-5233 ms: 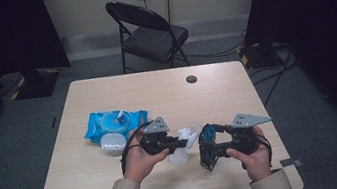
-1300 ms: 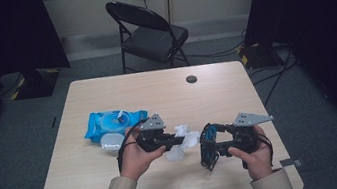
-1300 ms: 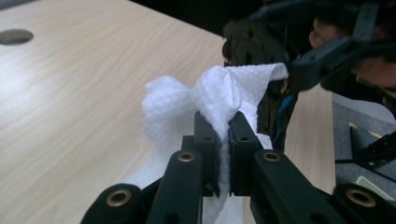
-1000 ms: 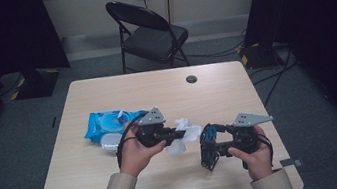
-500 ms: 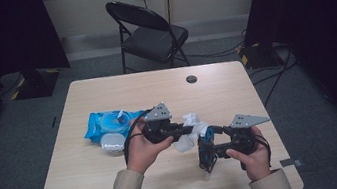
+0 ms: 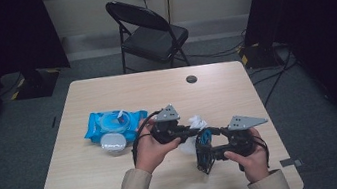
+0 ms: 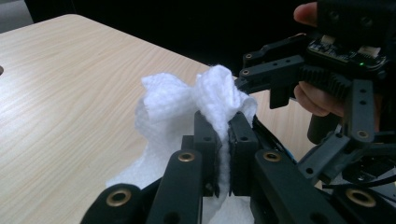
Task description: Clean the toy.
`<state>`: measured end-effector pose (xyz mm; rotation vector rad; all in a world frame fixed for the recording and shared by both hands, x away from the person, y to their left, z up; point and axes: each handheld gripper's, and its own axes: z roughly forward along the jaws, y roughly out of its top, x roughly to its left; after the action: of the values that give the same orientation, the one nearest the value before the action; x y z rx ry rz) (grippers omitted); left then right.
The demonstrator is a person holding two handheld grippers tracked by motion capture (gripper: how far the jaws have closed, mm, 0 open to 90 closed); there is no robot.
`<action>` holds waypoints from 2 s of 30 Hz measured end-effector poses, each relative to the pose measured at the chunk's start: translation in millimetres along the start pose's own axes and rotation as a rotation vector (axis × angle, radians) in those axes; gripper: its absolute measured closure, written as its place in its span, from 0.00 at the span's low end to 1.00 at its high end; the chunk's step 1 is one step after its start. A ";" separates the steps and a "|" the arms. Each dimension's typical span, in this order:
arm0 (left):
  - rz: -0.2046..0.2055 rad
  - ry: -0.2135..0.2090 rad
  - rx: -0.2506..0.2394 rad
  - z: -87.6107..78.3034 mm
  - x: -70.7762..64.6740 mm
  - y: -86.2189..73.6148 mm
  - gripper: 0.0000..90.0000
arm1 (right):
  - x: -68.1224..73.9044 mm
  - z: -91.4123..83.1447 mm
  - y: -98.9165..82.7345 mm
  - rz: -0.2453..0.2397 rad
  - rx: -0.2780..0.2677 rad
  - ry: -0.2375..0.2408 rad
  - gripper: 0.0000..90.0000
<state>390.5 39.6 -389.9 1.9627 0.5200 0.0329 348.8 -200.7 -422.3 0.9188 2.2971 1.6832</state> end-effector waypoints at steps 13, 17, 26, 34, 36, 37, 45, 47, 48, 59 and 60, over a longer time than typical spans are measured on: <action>-0.004 -0.009 0.032 8.1 0.1 -12.6 0.94 | 0.9 -2.7 2.7 -0.004 -0.017 0.003 0.30; -0.002 -0.013 0.059 12.9 -0.2 -18.5 0.94 | 0.9 -3.4 3.7 -0.004 -0.019 0.008 0.30; 0.010 -0.015 0.091 21.0 -2.2 -27.3 0.94 | -0.5 -6.2 4.9 -0.001 -0.032 0.006 0.30; -0.003 -0.024 0.104 26.2 -1.2 -35.8 0.94 | -0.8 -7.1 5.5 0.001 -0.030 0.003 0.30; -0.006 -0.027 0.108 27.6 -1.2 -38.9 0.94 | -0.9 -7.4 5.6 0.002 -0.033 0.004 0.30; -0.009 -0.027 0.111 28.6 -1.5 -41.0 0.94 | -1.0 -7.5 5.7 0.004 -0.032 0.004 0.30; -0.017 -0.037 0.140 35.4 -3.2 -57.2 0.94 | -2.9 -7.6 4.9 0.008 -0.032 0.000 0.30; -0.019 -0.040 0.144 36.3 -2.9 -59.2 0.94 | -2.6 -7.5 5.0 0.008 -0.035 0.000 0.30; -0.017 -0.038 0.149 36.4 -2.8 -60.1 0.94 | -2.3 -7.5 5.2 0.009 -0.036 -0.001 0.30; -0.026 -0.046 0.175 38.4 -4.6 -75.9 0.94 | -4.6 -8.7 5.0 0.016 -0.044 -0.015 0.30; -0.025 -0.047 0.177 37.3 -4.7 -77.6 0.94 | -5.0 -8.7 4.7 0.019 -0.046 -0.016 0.30</action>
<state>369.1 32.9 -473.1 2.1234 0.5316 -0.0768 350.7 -209.7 -416.2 0.9440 2.2375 1.7222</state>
